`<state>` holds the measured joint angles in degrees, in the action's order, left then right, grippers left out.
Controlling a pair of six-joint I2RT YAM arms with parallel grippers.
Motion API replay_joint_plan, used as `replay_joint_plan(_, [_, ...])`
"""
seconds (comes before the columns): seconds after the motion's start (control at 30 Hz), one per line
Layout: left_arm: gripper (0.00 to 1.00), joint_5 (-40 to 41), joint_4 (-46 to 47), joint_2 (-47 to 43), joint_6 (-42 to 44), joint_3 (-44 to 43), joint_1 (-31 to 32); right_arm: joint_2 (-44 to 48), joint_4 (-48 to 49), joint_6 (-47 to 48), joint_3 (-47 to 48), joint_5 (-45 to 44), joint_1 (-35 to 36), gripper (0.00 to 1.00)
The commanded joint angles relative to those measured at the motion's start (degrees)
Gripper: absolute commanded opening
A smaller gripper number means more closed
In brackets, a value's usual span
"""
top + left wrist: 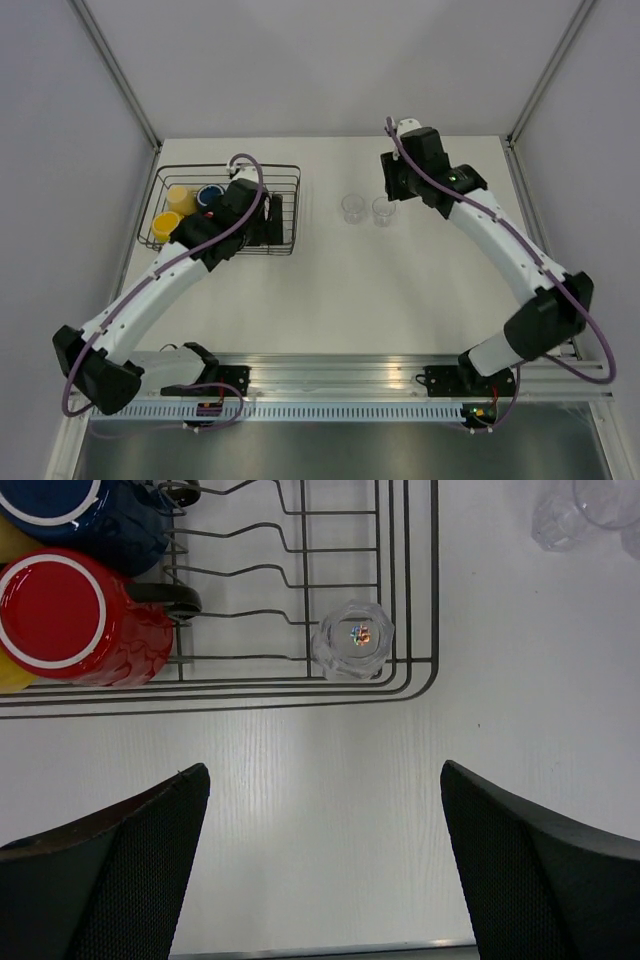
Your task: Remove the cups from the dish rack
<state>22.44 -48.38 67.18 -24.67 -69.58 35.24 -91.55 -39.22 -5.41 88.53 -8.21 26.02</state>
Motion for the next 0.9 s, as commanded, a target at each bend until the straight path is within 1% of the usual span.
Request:
replay_joint_plan(0.0, [1.0,1.0,5.3,4.5,-1.0,-3.5,-1.9,9.7,4.3,-1.8,-6.5,5.0,0.0,0.46])
replay_joint_plan(0.03, [1.0,-0.1,6.1,5.8,-0.7,-3.9,-2.9,11.6,5.9,-2.2,-9.7,6.0,0.0,0.48])
replay_joint_plan(0.07, [1.0,-2.5,6.5,6.6,-0.4,-4.2,-3.8,15.7,6.9,-2.8,-11.3,7.7,0.0,0.5])
replay_joint_plan(0.1, [1.0,-3.4,7.0,7.8,0.2,-4.6,-5.3,17.6,7.7,-3.2,-13.0,7.9,0.0,0.57])
replay_joint_plan(0.13, [0.99,-4.7,7.5,9.5,0.4,-4.9,-5.9,21.5,9.2,-3.6,-16.0,7.9,0.0,0.59])
replay_joint_plan(0.2, [0.94,-7.0,8.5,11.5,1.5,-5.6,-7.9,24.9,10.4,-4.3,-18.6,8.6,0.0,0.63])
replay_joint_plan(0.27, [0.9,-9.6,8.7,14.3,2.3,-6.4,-9.1,28.9,11.5,-5.0,-21.7,11.2,0.0,0.63])
replay_joint_plan(0.3, [0.89,-9.8,8.7,15.1,2.5,-7.1,-9.2,30.0,11.5,-5.5,-22.4,13.0,0.0,0.66])
replay_joint_plan(0.37, [0.88,-10.3,8.6,17.7,3.3,-7.9,-9.4,32.9,11.7,-6.0,-24.6,14.4,-0.1,0.67])
replay_joint_plan(0.47, [0.87,-11.0,8.2,20.6,3.3,-9.3,-9.4,36.3,12.4,-7.1,-27.3,16.1,-0.1,0.73])
replay_joint_plan(0.57, [0.82,-11.7,7.8,23.2,3.2,-10.3,-9.4,38.6,11.8,-7.2,-28.8,16.2,0.1,0.73])
replay_joint_plan(0.7, [0.8,-11.2,7.2,26.2,3.2,-11.2,-9.4,40.5,10.2,-6.9,-29.4,17.0,0.0,0.73])
replay_joint_plan(0.8, [0.79,-12.8,7.2,28.0,3.5,-11.4,-9.3,42.2,9.4,-6.9,-29.6,16.9,0.0,0.73])
replay_joint_plan(0.87, [0.76,-13.3,7.0,28.7,3.6,-11.5,-9.1,43.2,9.0,-6.7,-29.7,17.0,0.0,0.73])
